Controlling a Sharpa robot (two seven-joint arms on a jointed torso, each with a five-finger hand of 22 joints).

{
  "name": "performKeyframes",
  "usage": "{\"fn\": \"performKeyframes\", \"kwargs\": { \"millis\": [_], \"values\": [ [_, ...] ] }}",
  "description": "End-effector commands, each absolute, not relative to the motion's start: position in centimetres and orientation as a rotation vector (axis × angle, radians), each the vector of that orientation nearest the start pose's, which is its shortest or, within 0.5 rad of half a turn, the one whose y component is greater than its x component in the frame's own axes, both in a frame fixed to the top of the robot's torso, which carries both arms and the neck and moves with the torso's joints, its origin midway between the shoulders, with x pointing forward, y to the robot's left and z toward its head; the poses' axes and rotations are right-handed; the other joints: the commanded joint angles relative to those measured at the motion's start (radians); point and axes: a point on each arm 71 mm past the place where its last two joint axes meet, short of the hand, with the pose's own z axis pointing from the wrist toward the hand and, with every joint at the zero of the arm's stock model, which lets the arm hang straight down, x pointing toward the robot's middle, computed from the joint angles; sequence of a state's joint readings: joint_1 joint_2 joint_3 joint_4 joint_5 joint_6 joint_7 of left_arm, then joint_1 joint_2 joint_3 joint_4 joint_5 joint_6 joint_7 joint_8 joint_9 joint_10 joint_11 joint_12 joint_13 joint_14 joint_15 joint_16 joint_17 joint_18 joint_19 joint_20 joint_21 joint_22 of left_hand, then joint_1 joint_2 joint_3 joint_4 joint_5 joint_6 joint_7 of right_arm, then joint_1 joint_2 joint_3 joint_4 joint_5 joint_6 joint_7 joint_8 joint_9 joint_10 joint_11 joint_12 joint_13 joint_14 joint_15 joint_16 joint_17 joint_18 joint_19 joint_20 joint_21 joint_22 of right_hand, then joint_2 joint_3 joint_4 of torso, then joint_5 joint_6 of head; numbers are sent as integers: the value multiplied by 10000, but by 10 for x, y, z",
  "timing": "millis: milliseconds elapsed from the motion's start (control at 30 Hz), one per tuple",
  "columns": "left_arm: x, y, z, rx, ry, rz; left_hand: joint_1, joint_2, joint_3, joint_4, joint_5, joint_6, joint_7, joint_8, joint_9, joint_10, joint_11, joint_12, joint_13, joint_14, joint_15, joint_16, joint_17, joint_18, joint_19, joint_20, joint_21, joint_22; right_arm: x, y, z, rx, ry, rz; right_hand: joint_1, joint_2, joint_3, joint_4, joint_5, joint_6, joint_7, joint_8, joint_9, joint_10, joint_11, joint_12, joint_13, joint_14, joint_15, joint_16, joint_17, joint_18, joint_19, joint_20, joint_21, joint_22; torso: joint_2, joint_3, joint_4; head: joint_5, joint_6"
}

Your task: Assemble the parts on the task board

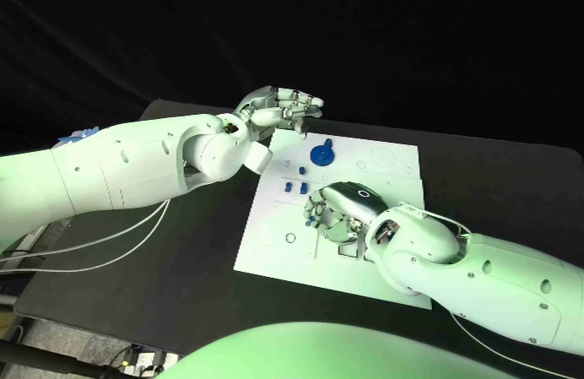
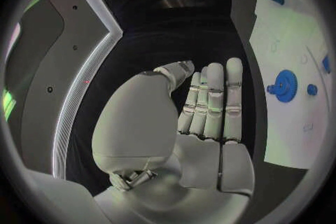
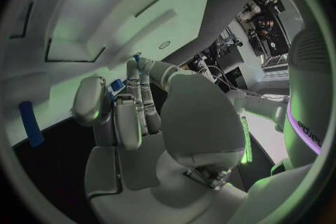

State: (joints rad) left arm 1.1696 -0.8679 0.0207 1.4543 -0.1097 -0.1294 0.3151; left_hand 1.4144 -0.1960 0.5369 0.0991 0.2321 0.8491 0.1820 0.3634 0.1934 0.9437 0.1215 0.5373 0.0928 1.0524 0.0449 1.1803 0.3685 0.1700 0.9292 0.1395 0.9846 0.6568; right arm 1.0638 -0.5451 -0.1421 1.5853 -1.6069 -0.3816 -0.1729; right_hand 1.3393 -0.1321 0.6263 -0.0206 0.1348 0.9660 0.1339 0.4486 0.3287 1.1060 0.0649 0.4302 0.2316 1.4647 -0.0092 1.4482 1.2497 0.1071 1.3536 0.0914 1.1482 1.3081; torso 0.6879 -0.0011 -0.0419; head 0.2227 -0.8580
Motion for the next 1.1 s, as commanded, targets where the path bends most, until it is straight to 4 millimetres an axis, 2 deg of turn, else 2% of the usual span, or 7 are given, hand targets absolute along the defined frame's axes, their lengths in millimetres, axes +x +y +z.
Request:
{"fn": "performKeyframes", "kwargs": {
  "millis": [33,833,1100],
  "values": [
    [499,230,-177,-10166,15358,-15997,-98,-36,-11,-45,-1,24,65,-33,15,-55,-5,-61,-11,-60,18,-34,-14,138,-15,10,-58,-15,396,-35,-257,-4157,17226,9304,-89,12,49,2,70,57,-10,6,18,13,-60,-62,-14,378,-64,-50,-8,-131,66,-23,1,41,1,-4,0,2,-14],
    [499,230,-178,-10164,15414,-15983,-121,-30,-13,-47,-1,19,67,-36,19,-59,-3,-62,-10,-63,24,-37,-13,139,-16,18,-72,-23,398,-30,-268,-4489,17598,8910,-123,21,46,7,82,41,-11,8,29,16,-60,-80,-13,380,-63,-50,1,-131,65,-23,-3,44,8,-7,4,-18,-20],
    [499,230,-178,-10157,15440,-15959,-121,-30,-13,-47,-1,19,67,-36,19,-59,-3,-62,-10,-63,24,-37,-13,139,-16,18,-72,-23,396,-31,-270,-4601,17765,8876,-323,-73,-48,36,134,-119,22,-58,36,-72,-18,-188,-16,368,-31,-72,-3,-113,7,-3,-114,5,-10,-8,-6,-26,-30]
  ]
}}
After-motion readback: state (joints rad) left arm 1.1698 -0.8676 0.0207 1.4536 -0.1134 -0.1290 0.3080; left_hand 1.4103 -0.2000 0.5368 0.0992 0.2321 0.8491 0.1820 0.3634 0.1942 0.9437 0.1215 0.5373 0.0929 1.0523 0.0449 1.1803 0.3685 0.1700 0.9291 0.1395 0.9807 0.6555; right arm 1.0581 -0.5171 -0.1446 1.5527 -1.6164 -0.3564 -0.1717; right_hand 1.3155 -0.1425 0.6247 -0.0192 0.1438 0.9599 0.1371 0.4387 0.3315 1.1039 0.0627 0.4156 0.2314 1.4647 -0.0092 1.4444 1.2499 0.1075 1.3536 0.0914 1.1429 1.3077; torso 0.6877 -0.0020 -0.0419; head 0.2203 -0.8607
